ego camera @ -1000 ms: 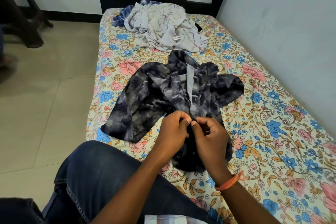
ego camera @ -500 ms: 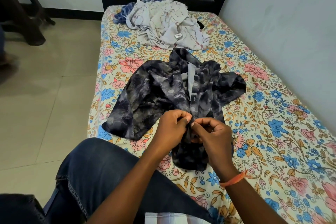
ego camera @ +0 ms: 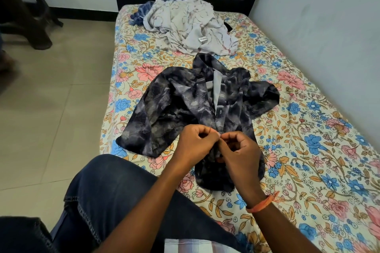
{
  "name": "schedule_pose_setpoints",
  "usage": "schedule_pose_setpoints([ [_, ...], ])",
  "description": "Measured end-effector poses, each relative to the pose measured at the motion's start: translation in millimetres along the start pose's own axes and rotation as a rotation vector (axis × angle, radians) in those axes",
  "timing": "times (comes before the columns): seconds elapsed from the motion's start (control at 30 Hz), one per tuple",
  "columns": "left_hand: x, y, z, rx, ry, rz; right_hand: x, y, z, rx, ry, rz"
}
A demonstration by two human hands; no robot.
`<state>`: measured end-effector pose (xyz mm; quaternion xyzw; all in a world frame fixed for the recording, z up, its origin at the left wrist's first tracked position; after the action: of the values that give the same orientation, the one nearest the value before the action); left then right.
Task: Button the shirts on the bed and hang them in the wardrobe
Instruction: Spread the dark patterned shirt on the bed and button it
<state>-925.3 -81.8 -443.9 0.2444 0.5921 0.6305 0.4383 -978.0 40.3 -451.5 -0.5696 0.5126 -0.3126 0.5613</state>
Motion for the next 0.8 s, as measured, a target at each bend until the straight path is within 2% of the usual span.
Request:
schedule_pose_setpoints([
  [0.23, 0, -3, -1, -0.033, -0.001, 0.027, 0, 5, 1, -0.019, -0.017, 0.006],
  [0.4, 1, -8, -3, -0.202, -0.045, 0.263, 1, 4, 1, 0.03, -0.011, -0.043],
  [0.53, 4, -15, -6, -0.221, -0.05, 0.276, 1, 8, 1, 0.064, -0.04, -0.06],
  [0.7, 8, -14, -6, -0.147, -0.066, 0.183, 0, 5, 0, 0.293, -0.063, -0.367],
  [0.8, 9, -14, -6, -0.144, -0.079, 0.172, 1, 9, -5, 0.363, -0.08, -0.46],
])
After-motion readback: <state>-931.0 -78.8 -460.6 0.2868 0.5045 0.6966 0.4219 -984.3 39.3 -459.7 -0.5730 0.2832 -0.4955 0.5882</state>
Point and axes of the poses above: each hand's wrist, its own z-axis away from the middle knuckle, its own x-axis out of the palm, y = z × x, the point moved 1 cm from there along -z, towards the middle knuckle, and after that the axes turned 9 degrees about -z, right-handed, at the moved point
